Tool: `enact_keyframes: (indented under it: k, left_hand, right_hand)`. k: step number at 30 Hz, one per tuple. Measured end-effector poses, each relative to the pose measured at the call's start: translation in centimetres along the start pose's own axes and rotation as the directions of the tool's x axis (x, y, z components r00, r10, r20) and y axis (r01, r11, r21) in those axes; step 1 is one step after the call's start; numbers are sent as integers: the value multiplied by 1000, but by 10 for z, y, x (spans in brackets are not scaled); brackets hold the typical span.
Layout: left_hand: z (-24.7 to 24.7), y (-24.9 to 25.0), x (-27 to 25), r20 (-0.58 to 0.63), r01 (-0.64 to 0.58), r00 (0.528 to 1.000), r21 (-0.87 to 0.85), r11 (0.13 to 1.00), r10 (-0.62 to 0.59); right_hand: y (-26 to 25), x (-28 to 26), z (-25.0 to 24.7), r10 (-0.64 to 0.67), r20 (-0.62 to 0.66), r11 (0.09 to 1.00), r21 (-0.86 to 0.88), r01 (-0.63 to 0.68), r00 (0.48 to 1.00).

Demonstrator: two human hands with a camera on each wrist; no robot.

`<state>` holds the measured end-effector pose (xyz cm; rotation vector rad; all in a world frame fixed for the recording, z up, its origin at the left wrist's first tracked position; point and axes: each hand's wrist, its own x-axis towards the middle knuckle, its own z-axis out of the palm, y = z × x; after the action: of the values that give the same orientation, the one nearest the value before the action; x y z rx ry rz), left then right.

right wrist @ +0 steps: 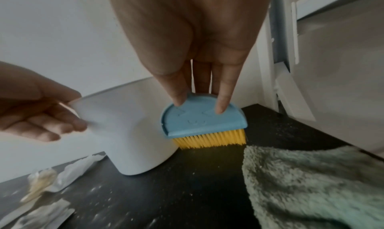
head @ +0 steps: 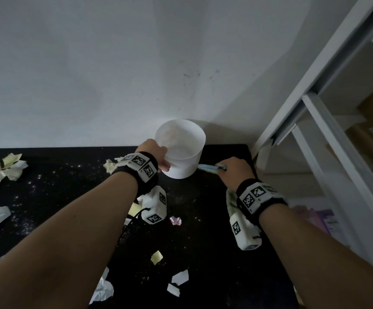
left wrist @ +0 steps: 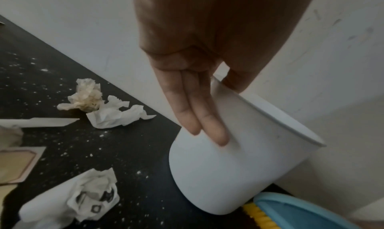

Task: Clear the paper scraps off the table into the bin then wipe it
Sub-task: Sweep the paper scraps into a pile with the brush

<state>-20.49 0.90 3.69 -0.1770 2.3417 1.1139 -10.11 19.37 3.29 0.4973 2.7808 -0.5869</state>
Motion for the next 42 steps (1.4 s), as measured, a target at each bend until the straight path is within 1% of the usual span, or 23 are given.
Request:
enact_keyframes:
  k: [3, 4, 7, 9, 12, 13, 14, 15, 17, 19, 22, 24, 25, 26, 28, 30, 31, 32, 34, 37, 40, 41, 42]
  left_hand:
    - [-11, -5, -2, -131, -14, 991, 25, 1000, 17]
    - [-17, -7, -5, -161, -14, 987, 65, 998, 24]
    - [-36, -19, -15, -250, -13, 967, 149, 989, 50]
    - [-45, -29, -20, -314, -30, 946, 157, 987, 79]
    - [-56, -38, -24, -390, -54, 913, 172, 984, 118]
    - [-60, -40, -26, -407, -65, 905, 159, 985, 125]
    - [-63, -41, -27, -421, -74, 898, 149, 986, 131]
    - [-67, -43, -28, -433, -75, 892, 138, 988, 128]
    - [-70, -44, -30, -436, -85, 891, 118, 989, 129]
    - [-72, -46, -31, -424, -97, 897, 80, 992, 122]
    - [-74, -48, -31, -424, -104, 898, 56, 993, 118]
    - [-74, -48, -32, -421, -114, 898, 61, 992, 129]
    - [-73, -48, -32, -414, -114, 901, 61, 992, 129]
    - [-73, -47, -32, -408, -116, 904, 62, 991, 131]
    - [-69, -45, -32, -384, -112, 915, 59, 992, 126]
    - [-63, -41, -30, -354, -119, 926, 48, 992, 129]
    - [-60, -39, -29, -341, -121, 931, 40, 992, 127]
    - [-56, -36, -28, -324, -130, 937, 26, 991, 131]
    - [-49, -33, -25, -286, -144, 949, -23, 989, 131]
    - [-36, -26, -20, -222, -132, 969, -75, 988, 113]
    - [-25, -21, -15, -177, -126, 978, -104, 987, 107]
    - [-21, -21, -13, -164, -114, 982, -103, 988, 96]
    - [-18, -21, -10, -151, -114, 984, -109, 987, 97]
  right_hand:
    - [-8, 0, 8, -26, 115, 999, -36, 31, 993]
    - [-12, 1, 9, -42, 141, 997, -52, 50, 989]
    - [-27, 4, 11, -74, 164, 997, -10, 77, 984]
    - [-34, 5, 9, -65, 110, 997, 34, 62, 992]
    - [-36, 8, 7, -49, -79, 999, 3, 49, 996]
    - [-36, 10, 8, -46, -108, 999, -7, 45, 993]
    - [-36, 11, 9, -39, -97, 999, -16, 38, 995]
    - [-38, 12, 12, -37, -55, 999, -26, 36, 998]
    - [-44, 11, 20, -41, 42, 997, -61, 43, 998]
    - [-53, 9, 31, -83, 115, 992, -80, 93, 990]
    - [-69, 6, 37, -172, 231, 981, -50, 188, 958]
    - [-77, 6, 32, -212, 267, 973, -37, 230, 940]
    - [-78, 7, 27, -216, 248, 971, -43, 234, 944]
    - [-76, 9, 22, -200, 200, 975, -55, 215, 959]
    - [-68, 14, 9, -125, 67, 988, -78, 130, 990]
    - [-51, 17, 0, -42, -53, 994, -99, 37, 998]
    - [-43, 17, -2, 2, -74, 994, -111, -10, 997]
    - [-37, 15, -3, 39, -68, 991, -123, -48, 997]
    - [-31, 8, 2, 67, -15, 989, -132, -68, 998]
    - [-35, 1, 11, 47, 71, 995, -93, -41, 996]
    - [-43, -1, 13, 10, 148, 1000, 1, -11, 989]
    - [-43, 0, 11, 10, 160, 999, 44, -17, 987]
    - [-40, 0, 8, 7, 147, 997, 69, -17, 989]
